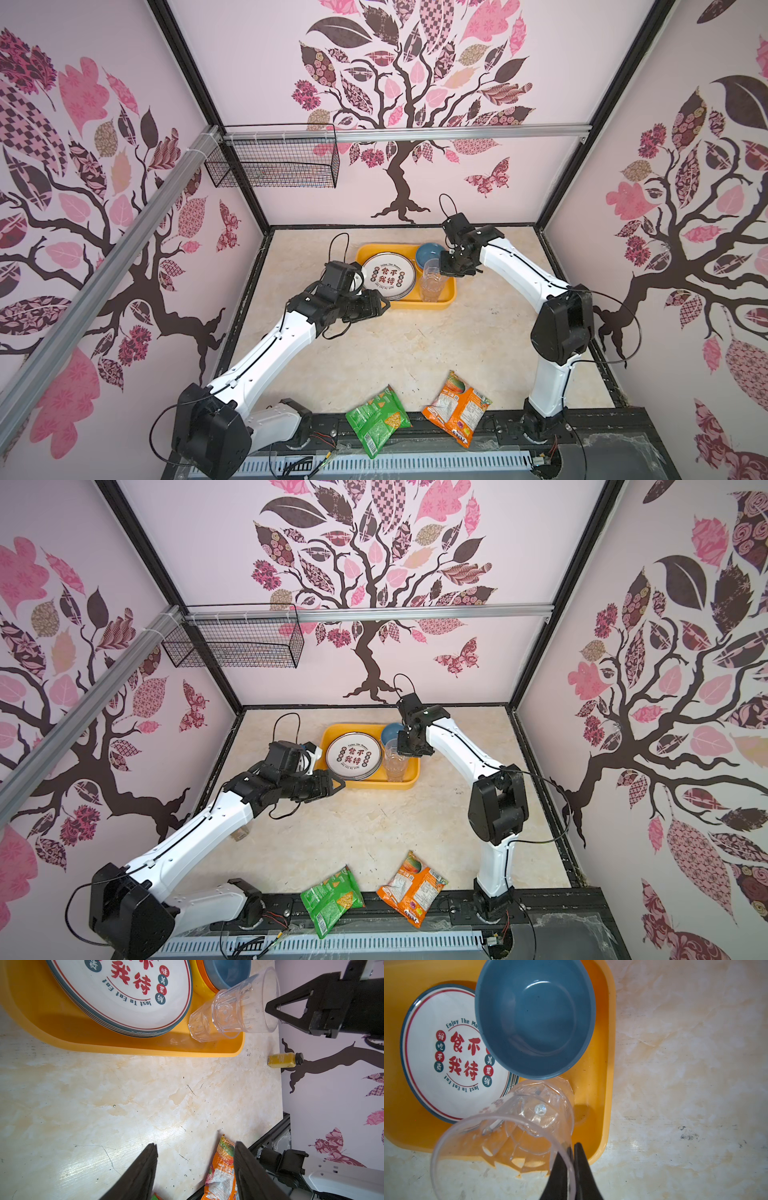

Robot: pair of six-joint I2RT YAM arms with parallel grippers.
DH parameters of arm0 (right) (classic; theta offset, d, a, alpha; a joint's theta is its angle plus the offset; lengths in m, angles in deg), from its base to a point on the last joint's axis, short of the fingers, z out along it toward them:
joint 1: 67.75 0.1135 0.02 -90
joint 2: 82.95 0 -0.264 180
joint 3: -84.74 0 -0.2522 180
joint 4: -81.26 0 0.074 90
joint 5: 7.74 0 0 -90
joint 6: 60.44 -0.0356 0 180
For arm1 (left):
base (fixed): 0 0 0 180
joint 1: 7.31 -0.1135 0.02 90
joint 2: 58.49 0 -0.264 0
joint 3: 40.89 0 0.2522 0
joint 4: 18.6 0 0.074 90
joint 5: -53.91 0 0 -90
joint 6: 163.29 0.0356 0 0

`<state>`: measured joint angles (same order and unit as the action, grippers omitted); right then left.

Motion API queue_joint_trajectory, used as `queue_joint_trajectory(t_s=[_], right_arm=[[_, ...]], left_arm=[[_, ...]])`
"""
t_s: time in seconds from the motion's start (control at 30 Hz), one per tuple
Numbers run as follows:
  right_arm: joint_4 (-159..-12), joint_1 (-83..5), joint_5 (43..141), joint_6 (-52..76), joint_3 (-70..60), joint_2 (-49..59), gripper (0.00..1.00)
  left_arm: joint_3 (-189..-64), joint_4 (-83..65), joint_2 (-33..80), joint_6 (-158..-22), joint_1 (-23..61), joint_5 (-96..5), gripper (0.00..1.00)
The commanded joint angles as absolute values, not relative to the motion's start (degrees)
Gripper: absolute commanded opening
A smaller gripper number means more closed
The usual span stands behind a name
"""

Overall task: Place the mixed dishes into the plastic bin
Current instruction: 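Carry the clear cup over the bin and lower it beside the first cup, then open the right gripper to release the cup and raise it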

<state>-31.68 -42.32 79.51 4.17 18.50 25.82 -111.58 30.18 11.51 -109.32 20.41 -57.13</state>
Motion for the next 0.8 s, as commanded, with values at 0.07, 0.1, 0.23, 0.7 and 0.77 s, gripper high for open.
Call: queue_joint_trajectory(t_s=[0.07, 0.1, 0.23, 0.7, 0.77], right_arm=[[-33.1, -41.8, 79.4, 4.7, 18.6, 28.0, 0.0], [-33.1, -41.8, 79.4, 4.7, 18.4, 28.1, 0.0], [-33.3, -41.8, 79.4, 4.6, 18.4, 28.4, 0.0], [-33.4, -41.8, 79.5, 4.6, 19.0, 28.9, 0.1], [-33.2, -41.7, 79.5, 4.6, 19.0, 29.1, 0.11]], left_arm=[[-110.1, 29.0, 10.6, -109.3, 20.1, -56.8, 0.61], [-110.0, 29.0, 10.6, -109.2, 20.1, -56.8, 0.61], [-110.0, 28.9, 10.7, -109.3, 20.0, -56.9, 0.61], [-109.4, 28.9, 10.3, -109.4, 19.8, -56.8, 0.61], [-109.4, 28.9, 10.1, -109.4, 19.8, -56.8, 0.61]])
